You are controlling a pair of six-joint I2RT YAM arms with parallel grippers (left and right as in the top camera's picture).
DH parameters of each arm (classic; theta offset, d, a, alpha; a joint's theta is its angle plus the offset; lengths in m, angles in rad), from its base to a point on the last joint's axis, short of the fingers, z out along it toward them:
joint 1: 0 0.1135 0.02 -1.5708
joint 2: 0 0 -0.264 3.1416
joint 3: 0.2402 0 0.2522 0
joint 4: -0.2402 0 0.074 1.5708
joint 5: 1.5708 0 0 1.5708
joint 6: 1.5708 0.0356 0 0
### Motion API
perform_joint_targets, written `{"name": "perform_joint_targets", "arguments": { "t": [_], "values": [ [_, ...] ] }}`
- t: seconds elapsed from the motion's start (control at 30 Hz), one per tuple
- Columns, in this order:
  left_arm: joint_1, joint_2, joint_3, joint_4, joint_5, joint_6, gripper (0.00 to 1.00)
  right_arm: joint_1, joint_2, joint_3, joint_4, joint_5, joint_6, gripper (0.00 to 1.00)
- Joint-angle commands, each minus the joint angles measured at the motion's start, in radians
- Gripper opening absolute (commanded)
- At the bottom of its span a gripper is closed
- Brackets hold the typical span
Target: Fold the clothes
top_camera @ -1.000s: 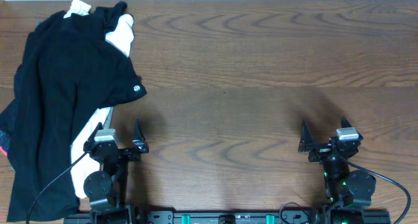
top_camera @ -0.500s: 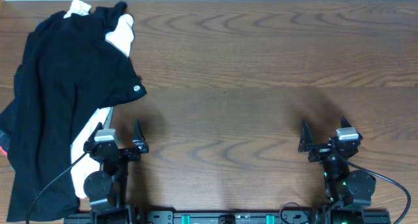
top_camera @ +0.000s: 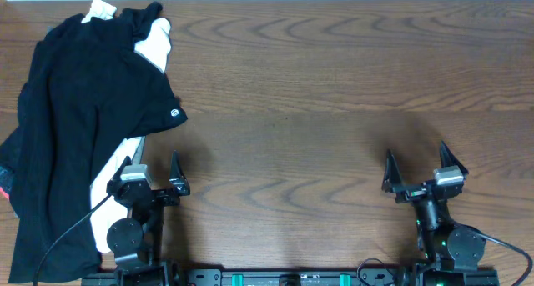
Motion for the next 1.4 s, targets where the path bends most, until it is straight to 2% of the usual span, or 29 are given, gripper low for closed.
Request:
{"name": "perform_joint_targets", "arguments": {
  "t": [0.0, 0.2, 0.33, 0.53, 0.67, 0.8, 0.9, 1.2, 1.37],
  "values": [
    [-0.004, 0.002, -0.017, -0.031, 0.026, -0.019, 0.98, 0.009, -0.006, -0.001, 0.003, -0.059, 0.004, 0.99],
    [-0.004, 0.003, -0.015, -0.026, 0.066, -0.032, 0.98, 0.009, 0.003, 0.006, -0.021, -0.058, 0.004, 0.99],
    [-0.004, 0.034, 0.013, -0.056, 0.066, -0.032, 0.98, 0.009, 0.085, 0.062, -0.055, -0.059, -0.002, 0.99],
    [-0.004, 0.193, 0.106, -0.058, 0.066, -0.031, 0.98, 0.009, 0.360, 0.233, -0.054, -0.066, -0.044, 0.99],
    [-0.004, 0.328, 0.196, -0.058, 0.069, -0.031, 0.98, 0.009, 0.555, 0.362, -0.054, -0.138, -0.042, 0.99],
    [-0.004, 0.469, 0.308, -0.058, 0.137, -0.013, 0.98, 0.009, 0.732, 0.491, -0.067, -0.200, -0.042, 0.99],
    [-0.004, 0.580, 0.401, -0.067, 0.172, -0.009, 0.98, 0.011, 0.852, 0.614, -0.140, -0.214, -0.043, 0.99],
    [-0.004, 0.897, 0.760, -0.307, 0.175, -0.009, 0.98, 0.015, 1.165, 1.027, -0.467, -0.216, -0.124, 0.99],
    [-0.004, 1.090, 1.028, -0.540, 0.175, -0.003, 0.98, 0.018, 1.272, 1.167, -0.572, -0.224, -0.147, 0.99]
  ]
}}
